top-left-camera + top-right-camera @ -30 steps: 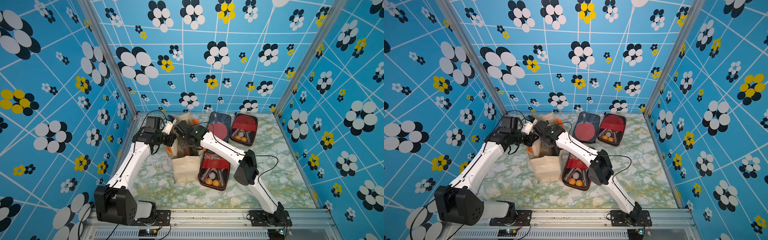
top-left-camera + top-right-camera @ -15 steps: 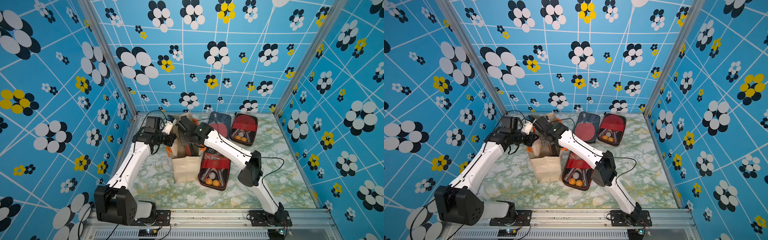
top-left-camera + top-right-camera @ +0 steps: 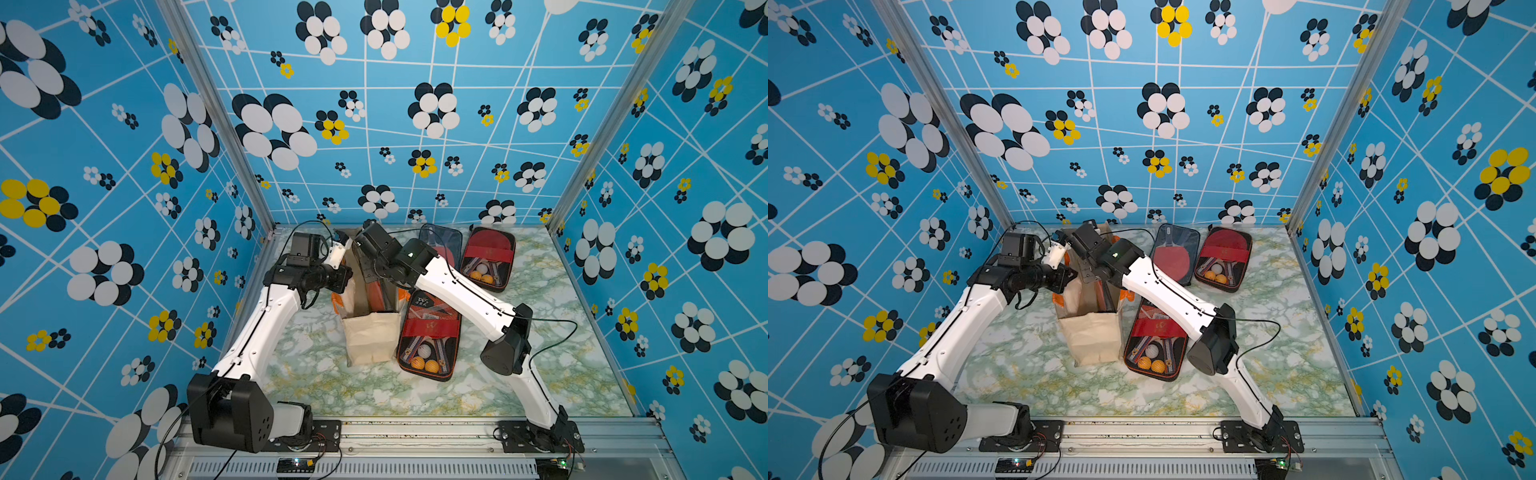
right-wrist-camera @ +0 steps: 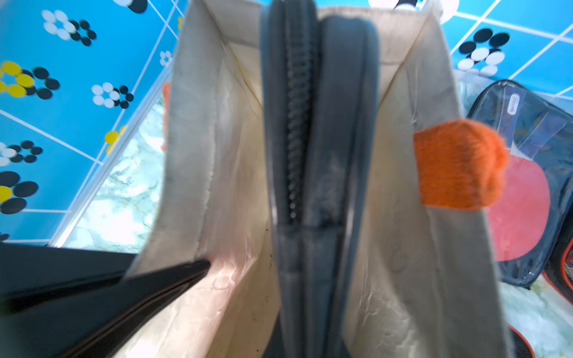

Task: Remove the ping pong set from the canvas bag
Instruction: Pick up the ping pong set from the canvas bag.

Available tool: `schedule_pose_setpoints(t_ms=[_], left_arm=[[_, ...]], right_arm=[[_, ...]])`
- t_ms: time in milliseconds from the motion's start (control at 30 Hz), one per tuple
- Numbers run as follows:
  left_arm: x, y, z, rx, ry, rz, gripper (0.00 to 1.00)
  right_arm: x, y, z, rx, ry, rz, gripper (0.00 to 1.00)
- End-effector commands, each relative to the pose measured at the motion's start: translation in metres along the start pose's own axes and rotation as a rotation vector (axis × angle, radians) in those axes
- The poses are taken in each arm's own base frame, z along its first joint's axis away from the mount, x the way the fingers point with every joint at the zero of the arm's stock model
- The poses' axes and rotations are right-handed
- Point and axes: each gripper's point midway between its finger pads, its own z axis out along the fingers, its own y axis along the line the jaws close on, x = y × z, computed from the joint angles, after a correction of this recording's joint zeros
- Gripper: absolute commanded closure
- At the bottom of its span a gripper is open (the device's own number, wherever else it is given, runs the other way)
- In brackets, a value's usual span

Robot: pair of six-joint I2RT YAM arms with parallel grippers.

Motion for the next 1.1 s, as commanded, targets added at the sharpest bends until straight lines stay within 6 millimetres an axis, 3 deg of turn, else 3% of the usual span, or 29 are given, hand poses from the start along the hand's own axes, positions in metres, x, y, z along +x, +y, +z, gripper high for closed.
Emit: schedule_pose_setpoints(t_ms=[0, 467, 1067], left_arm=[[-0.002, -0.003, -0.007, -0.002, -0.022, 0.026, 1.00], [-0.002, -0.003, -0.008, -0.002, -0.024, 0.028, 1.00], [-0.001, -0.003, -0.005, 0.005, -0.019, 0.021, 1.00]], right_arm=[[-0.056, -0.001, -0.070, -0.052, -0.190, 0.044, 1.00], [-0.091, -0.010, -0.109, -0.041, -0.318, 0.049, 1.00], [-0.131, -0.034, -0.175, 0.004, -0.508, 0.047, 1.00]])
